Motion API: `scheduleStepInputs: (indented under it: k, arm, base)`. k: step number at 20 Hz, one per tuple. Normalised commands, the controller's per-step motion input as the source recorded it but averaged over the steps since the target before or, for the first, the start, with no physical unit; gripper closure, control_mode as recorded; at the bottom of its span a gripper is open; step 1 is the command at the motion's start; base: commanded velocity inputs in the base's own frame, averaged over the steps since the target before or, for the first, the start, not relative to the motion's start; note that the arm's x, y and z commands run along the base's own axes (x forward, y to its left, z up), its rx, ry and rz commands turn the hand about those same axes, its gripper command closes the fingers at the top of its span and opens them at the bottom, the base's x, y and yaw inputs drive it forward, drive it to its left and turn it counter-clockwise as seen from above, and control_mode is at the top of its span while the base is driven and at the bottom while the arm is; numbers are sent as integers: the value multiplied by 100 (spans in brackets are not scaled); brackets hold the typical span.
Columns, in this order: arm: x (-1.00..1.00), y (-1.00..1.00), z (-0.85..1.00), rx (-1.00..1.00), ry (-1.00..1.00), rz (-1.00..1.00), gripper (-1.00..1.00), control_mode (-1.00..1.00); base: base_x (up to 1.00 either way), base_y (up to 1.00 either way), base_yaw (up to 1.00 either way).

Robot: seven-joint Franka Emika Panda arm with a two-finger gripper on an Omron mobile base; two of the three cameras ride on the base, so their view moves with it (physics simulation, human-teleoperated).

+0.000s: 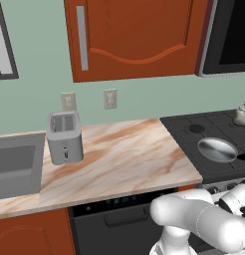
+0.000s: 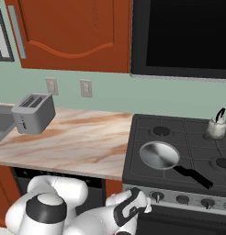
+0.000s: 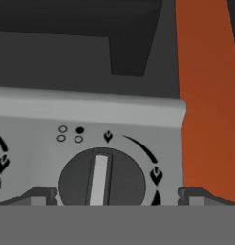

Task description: Pick the pan from the cabinet and place it on the stove. Then turn on the stove burner for the pan.

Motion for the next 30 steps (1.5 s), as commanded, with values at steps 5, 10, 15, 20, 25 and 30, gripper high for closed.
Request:
scheduleStepInputs:
  k: [5,10,15,20,25,30]
  arm:
    - [7,-2,-13,0,0,0,-100,-100]
    - [3,-2,-3,0,0,0,-100,-100]
    - [10,0,0,0,0,0,-100,-100]
    - [12,0,0,0,0,0,100,-100]
    - [12,0,0,0,0,0,100,-100]
    - [11,0,-2,0,0,0,100,-100]
  base:
    - [0,0,0]
    - [0,0,0]
    - [0,0,0]
    - [0,0,0]
    - [0,0,0]
    - [0,0,0]
